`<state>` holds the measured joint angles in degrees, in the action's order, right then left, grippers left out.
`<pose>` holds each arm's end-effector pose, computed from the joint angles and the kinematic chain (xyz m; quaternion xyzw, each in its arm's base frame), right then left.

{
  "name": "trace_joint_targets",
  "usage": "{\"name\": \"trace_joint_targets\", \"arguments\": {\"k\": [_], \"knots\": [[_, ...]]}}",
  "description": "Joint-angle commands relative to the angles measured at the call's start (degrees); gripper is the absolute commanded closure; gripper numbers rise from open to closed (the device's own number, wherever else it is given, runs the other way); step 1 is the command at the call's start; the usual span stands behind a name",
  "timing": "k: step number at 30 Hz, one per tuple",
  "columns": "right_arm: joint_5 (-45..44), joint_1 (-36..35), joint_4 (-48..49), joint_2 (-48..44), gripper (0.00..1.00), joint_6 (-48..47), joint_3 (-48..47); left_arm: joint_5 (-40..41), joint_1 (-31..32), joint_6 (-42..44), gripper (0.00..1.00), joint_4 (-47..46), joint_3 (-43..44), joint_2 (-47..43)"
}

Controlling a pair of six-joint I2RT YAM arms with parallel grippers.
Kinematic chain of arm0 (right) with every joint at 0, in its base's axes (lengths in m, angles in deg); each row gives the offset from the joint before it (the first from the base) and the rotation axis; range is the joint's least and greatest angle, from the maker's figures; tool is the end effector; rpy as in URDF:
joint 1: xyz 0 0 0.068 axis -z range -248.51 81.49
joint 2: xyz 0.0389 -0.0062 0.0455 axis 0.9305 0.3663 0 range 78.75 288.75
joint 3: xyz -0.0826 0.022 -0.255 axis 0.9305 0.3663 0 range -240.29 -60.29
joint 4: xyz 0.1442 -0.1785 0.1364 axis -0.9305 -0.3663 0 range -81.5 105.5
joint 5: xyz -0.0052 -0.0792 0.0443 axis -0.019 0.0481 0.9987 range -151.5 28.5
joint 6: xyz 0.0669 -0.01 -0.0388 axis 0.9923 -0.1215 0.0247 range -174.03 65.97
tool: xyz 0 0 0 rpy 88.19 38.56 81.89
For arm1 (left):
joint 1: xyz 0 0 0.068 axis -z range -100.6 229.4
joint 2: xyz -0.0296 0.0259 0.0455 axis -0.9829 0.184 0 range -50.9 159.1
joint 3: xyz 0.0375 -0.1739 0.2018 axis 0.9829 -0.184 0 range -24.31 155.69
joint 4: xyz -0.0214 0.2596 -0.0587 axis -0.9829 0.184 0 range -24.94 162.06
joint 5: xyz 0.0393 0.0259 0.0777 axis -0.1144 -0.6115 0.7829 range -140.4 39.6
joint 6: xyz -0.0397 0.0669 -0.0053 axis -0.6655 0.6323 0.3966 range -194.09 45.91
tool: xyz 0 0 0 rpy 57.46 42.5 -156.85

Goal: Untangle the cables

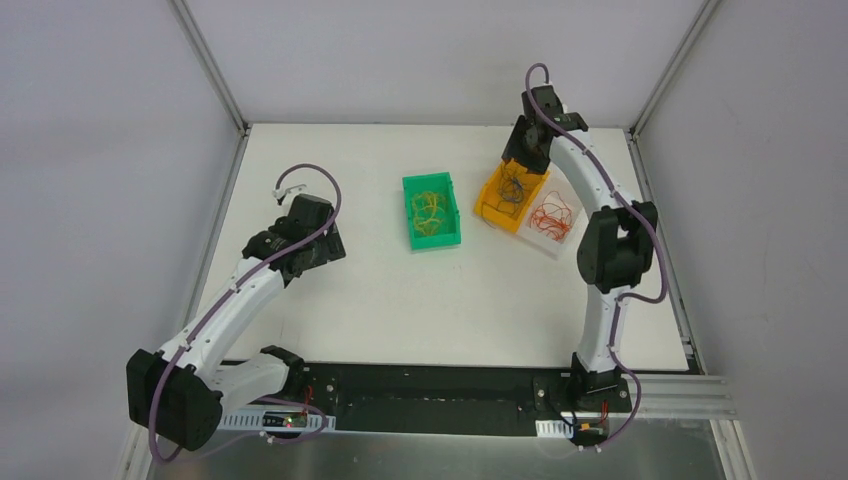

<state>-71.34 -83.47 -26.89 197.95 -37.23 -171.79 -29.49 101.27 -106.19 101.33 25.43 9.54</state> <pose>0.4793 0.1164 0.2593 0.0444 0.9359 0.0155 0.3491 0.2337 -0.0683 0.2525 -0.1478 0.9053 -0.0132 0.3980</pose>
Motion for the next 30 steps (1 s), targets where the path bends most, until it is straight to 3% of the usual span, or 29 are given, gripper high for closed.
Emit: {"name": "trace_joint_targets", "arguments": {"k": [1,6,11,15,20,30], "knots": [[0.7,-0.8,-2.2,-6.8,0.41,-0.5,1.8,-0.4,-2.4,-0.1,0.2,-2.5,0.2,2.0],[3.5,-2.7,2.9,-17.0,0.31,1.0,13.8,0.4,-5.8,-1.5,0.04,-4.0,0.3,5.0],[6.9,-6.1,10.2,-28.8,0.26,2.6,27.2,-1.5,-11.6,-1.5,0.02,-6.9,0.5,9.8],[9.1,-8.9,14.5,-36.6,0.02,3.9,34.6,-6.1,-18.2,-1.7,0.01,-10.2,1.5,15.4],[13.5,-11.5,17.8,-43.1,0.01,5.4,40.2,-14.9,-25.4,-7.1,0.01,-13.5,3.0,22.0],[13.3,-11.8,17.9,-48.4,0.01,3.8,45.1,-14.1,-29.2,-22.4,0.01,-15.1,6.4,30.5]]}}
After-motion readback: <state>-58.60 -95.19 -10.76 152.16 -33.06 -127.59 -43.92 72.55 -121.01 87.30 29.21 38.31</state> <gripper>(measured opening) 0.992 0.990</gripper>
